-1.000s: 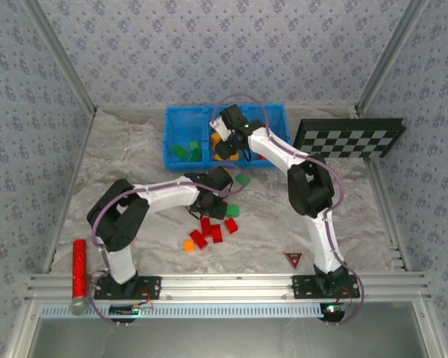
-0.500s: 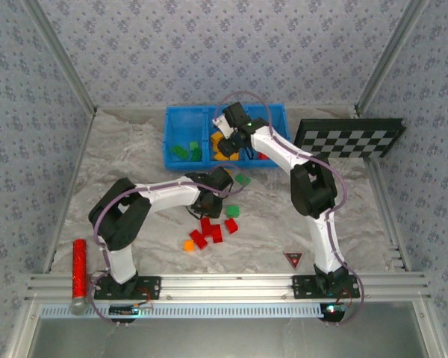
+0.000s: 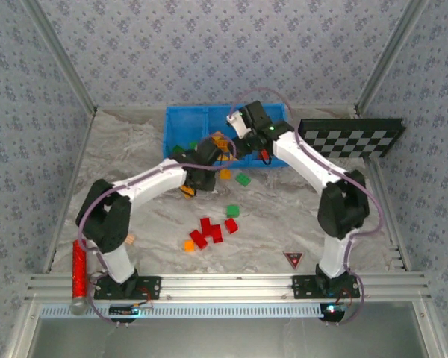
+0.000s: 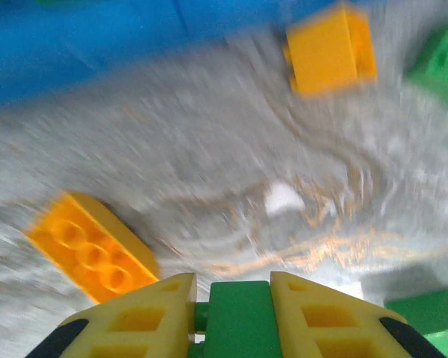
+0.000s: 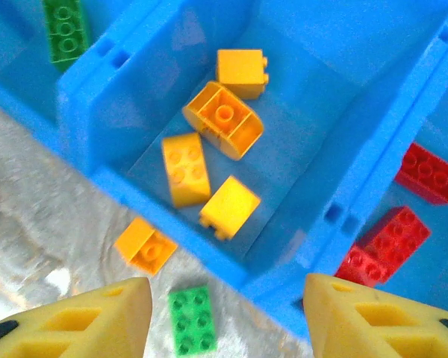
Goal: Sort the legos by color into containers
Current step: Pick up the lego from the center of the table, then place the lego in the container.
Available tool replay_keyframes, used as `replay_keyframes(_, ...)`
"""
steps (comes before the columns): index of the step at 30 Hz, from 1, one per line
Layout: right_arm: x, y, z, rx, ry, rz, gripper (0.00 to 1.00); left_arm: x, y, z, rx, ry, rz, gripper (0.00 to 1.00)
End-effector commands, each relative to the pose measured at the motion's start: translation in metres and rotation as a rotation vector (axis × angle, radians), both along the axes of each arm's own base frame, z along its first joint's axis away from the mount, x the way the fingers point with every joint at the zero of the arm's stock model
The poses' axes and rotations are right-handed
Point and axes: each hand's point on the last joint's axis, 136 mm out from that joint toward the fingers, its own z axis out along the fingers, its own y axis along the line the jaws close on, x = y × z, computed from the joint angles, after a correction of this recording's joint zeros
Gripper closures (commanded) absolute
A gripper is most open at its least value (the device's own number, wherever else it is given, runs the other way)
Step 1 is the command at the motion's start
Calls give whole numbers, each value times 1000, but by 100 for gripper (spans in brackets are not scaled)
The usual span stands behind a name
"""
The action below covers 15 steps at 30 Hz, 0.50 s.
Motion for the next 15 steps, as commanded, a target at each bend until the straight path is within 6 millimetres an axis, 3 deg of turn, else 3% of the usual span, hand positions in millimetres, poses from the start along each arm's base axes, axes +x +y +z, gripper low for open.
replay_keyframes(1, -34, -5, -9, 78, 99, -21, 41, 31, 23, 48, 9, -107, 25, 71)
replay_keyframes(4, -61, -10, -26, 120, 178, -29, 41, 59, 37, 66, -6, -157, 64, 71)
replay_keyframes(7, -80, -5, -40, 186, 248, -39, 40, 86, 48, 73, -6, -183, 94, 71)
replay_keyframes(12, -109, -7, -70, 204, 338, -101, 39, 128, 57, 63, 20, -187, 127, 71)
replay_keyframes(15, -112, -7, -76, 209, 351, -131, 38, 148, 64, 49, 36, -170, 148, 71)
